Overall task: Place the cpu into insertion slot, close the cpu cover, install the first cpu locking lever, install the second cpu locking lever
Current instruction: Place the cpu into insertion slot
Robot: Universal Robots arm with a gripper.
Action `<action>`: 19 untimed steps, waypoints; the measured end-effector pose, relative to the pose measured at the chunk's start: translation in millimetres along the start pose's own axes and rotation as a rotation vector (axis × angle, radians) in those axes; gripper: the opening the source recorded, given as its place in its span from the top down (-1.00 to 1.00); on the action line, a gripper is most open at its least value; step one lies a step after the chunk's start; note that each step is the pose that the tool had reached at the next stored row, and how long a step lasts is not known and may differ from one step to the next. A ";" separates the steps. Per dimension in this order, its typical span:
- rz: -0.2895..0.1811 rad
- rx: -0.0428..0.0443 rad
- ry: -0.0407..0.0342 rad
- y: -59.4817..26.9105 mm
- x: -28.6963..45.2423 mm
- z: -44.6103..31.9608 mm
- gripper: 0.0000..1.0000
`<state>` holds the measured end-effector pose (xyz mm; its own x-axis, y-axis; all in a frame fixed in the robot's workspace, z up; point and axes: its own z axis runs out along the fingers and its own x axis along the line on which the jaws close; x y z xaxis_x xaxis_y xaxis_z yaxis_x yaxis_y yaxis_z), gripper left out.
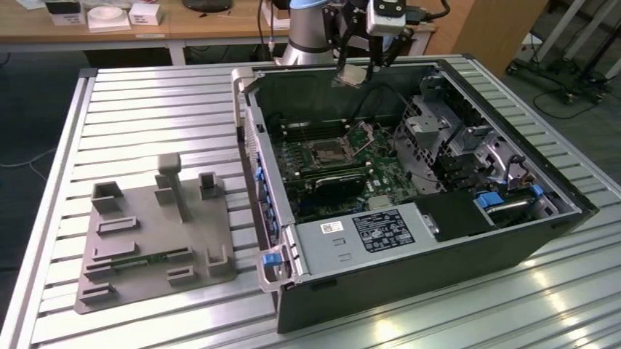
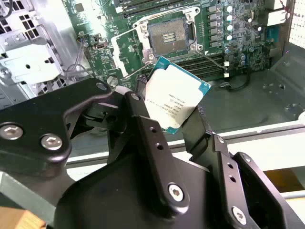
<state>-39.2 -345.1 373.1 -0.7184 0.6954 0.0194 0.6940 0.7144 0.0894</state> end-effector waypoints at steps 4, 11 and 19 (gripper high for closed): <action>0.029 -0.0005 -0.0026 -0.1 0.1 0.1 -0.08; 0.052 -0.0010 -0.0047 -0.1 0.1 0.2 -0.08; 0.078 -0.0015 -0.0070 -0.1 0.1 0.3 -0.08</action>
<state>-39.3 -345.1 372.8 -0.6621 0.7492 0.0194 0.7474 0.6583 0.0894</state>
